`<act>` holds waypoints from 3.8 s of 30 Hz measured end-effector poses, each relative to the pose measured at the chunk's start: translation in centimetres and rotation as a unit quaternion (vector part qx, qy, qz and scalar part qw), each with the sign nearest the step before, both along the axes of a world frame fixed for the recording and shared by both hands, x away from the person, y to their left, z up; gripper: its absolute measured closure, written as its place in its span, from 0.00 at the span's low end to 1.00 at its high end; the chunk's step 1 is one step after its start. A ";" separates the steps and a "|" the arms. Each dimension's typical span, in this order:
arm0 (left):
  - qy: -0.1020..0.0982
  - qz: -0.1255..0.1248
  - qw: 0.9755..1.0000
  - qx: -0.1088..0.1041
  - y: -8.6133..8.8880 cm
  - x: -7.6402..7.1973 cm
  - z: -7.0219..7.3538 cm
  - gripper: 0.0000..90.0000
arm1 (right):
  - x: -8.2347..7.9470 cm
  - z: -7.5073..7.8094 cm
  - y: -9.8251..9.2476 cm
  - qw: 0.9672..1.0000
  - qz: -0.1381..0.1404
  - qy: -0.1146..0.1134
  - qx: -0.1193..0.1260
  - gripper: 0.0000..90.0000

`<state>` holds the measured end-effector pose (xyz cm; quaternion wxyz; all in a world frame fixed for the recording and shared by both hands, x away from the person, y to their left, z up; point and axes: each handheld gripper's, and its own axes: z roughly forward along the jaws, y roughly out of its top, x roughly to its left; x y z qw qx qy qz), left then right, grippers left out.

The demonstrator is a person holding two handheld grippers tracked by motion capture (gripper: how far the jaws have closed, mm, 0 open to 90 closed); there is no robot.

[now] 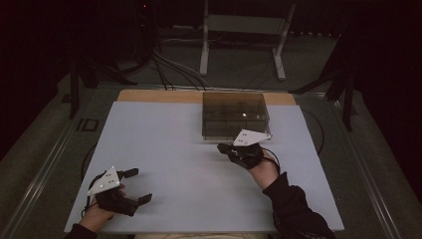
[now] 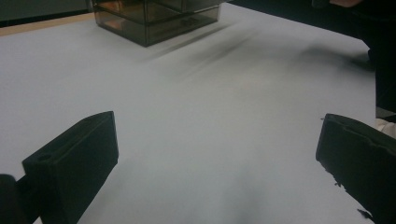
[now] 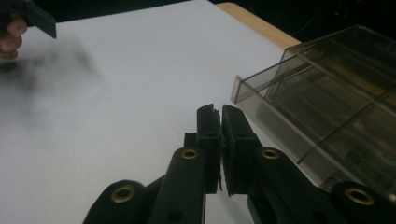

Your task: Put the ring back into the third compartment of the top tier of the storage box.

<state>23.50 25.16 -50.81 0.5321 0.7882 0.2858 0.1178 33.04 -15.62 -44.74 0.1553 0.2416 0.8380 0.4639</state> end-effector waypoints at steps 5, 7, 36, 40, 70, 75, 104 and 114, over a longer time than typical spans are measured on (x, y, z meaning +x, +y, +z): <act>0.000 0.001 1.000 0.000 0.0 0.0 0.0 0.00 | 0.1 0.6 -0.6 1.000 -0.008 -0.007 0.003 0.97; 0.000 0.000 1.000 0.001 0.0 0.0 0.0 0.00 | 0.2 0.8 -0.8 1.000 -0.011 -0.008 0.005 0.97; 0.000 0.000 1.000 0.002 0.0 0.0 0.0 0.00 | 2.2 2.6 -6.1 0.994 -0.098 -0.035 0.027 0.97; 0.001 0.000 1.000 0.002 -0.1 0.0 0.0 0.00 | 2.5 2.6 -7.0 0.992 -0.115 -0.039 0.028 0.97; 0.003 -0.001 1.000 0.000 0.0 0.1 -0.1 0.00 | 4.8 0.5 -9.4 0.983 -0.182 -0.027 0.021 0.97; 0.004 0.000 1.000 -0.001 0.0 0.1 -0.1 0.00 | 5.1 0.2 -9.3 0.982 -0.185 -0.023 0.019 0.97; 0.003 -0.001 1.000 0.000 0.0 0.1 -0.1 0.00 | 5.9 -0.1 -9.1 0.982 -0.185 0.001 0.043 0.43; 0.002 0.000 1.000 0.001 0.0 0.1 -0.1 0.00 | 5.5 0.7 -8.3 0.987 -0.152 0.014 0.046 0.14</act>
